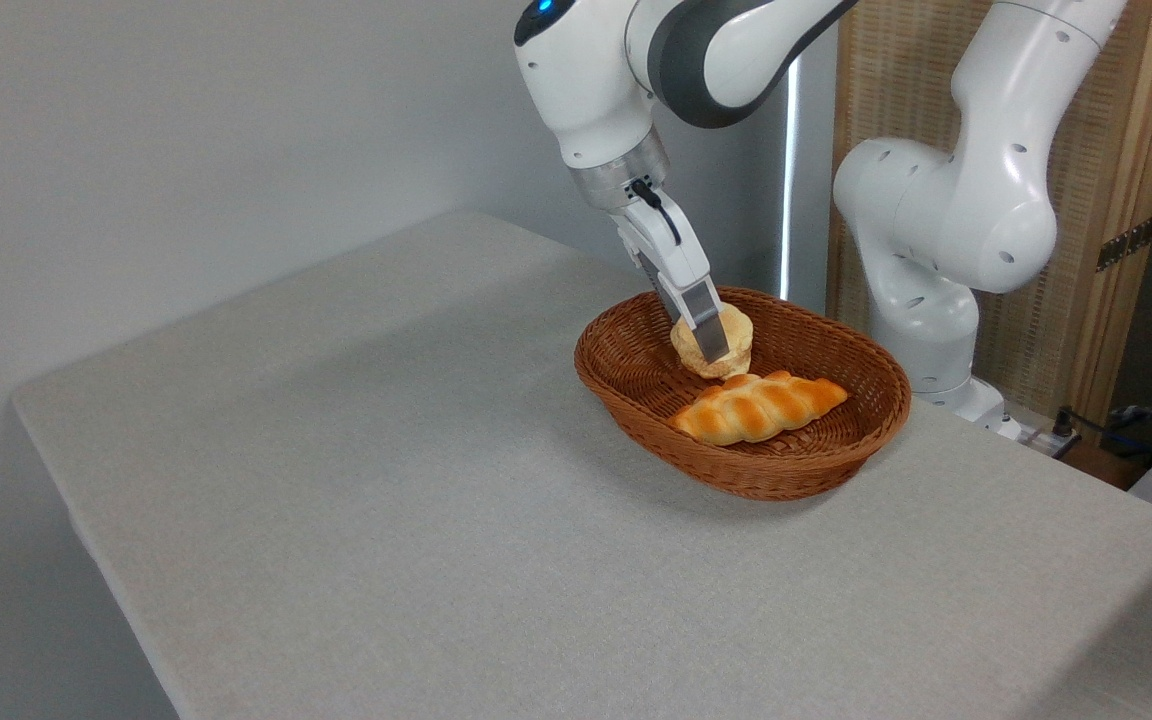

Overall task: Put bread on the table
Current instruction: 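Close the gripper on the round bun in the basket, then lift the round bun out of the basket and carry it beside the basket, then lower the bun onto the table and open the gripper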

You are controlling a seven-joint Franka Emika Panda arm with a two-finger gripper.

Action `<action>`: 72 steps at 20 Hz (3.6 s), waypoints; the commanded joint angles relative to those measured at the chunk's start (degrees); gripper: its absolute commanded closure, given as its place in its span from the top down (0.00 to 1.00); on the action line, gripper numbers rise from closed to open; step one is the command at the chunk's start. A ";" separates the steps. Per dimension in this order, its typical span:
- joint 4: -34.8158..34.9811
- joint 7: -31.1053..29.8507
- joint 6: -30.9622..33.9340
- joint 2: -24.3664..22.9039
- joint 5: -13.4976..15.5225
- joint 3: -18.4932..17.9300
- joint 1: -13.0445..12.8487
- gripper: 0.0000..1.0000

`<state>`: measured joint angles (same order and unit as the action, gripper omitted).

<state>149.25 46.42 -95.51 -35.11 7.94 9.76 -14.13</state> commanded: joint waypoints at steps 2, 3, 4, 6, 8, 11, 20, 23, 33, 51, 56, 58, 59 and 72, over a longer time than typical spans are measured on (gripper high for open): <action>0.34 1.30 -1.08 0.22 1.02 -0.10 -0.11 0.47; 0.34 1.47 -1.08 0.22 1.02 -0.10 -0.11 0.47; 0.34 1.74 -1.17 0.31 1.02 -0.10 -0.11 0.47; 0.34 2.00 -1.08 0.31 1.02 -0.10 -0.19 0.47; 0.34 2.00 -1.08 0.31 1.02 -0.10 -0.19 0.47; 0.25 2.00 -1.08 0.31 1.02 -0.10 -0.11 0.46; -0.62 2.09 -0.38 0.31 1.02 -0.18 -0.11 0.39; -3.35 2.00 1.11 0.22 0.93 -0.62 0.07 0.39; -29.25 1.39 7.18 11.54 0.58 -6.85 1.21 0.39; -40.79 -1.86 -16.45 34.49 0.50 -8.54 2.88 0.88; -40.79 -3.62 -16.99 35.99 0.58 -7.21 2.88 0.96; -40.79 -3.80 -16.99 35.91 0.67 -7.13 2.97 1.00; -40.79 -3.71 -16.99 35.91 0.67 -7.13 2.97 1.00; -43.42 -7.04 -14.63 35.38 0.32 -7.74 3.14 1.00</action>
<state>107.49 41.24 -111.95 0.63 7.94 2.69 -11.03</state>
